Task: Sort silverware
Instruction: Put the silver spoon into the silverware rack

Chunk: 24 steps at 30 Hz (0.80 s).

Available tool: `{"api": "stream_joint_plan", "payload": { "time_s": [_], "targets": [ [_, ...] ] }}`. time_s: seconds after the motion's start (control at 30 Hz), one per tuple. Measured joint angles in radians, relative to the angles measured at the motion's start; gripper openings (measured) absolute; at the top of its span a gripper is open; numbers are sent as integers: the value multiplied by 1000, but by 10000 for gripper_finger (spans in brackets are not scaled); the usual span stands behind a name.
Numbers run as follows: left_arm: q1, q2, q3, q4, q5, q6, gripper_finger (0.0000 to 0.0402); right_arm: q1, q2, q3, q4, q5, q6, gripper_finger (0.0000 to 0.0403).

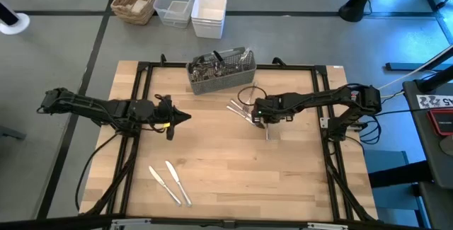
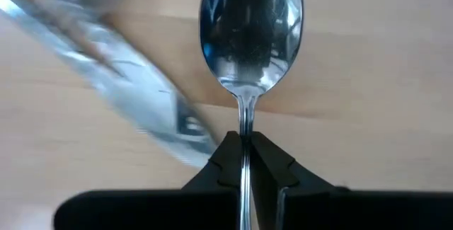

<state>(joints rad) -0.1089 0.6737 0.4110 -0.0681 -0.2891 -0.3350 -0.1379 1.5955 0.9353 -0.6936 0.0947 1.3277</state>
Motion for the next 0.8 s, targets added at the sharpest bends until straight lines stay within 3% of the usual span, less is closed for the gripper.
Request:
{"api": "stream_joint_plan", "payload": {
  "time_s": [0.23,0.4,0.67,0.8],
  "targets": [
    [1,46,0,0,-164,-225,1,1,-2,162,25,69,-165,11],
    [16,92,0,1,-198,-257,2,1,-2,261,168,142,-316,12],
    [77,105,0,9,-200,-250,2,0,12,291,625,366,-647,10],
    [91,105,0,11,-200,-218,2,-7,75,290,893,413,-842,12]
  ]
}}
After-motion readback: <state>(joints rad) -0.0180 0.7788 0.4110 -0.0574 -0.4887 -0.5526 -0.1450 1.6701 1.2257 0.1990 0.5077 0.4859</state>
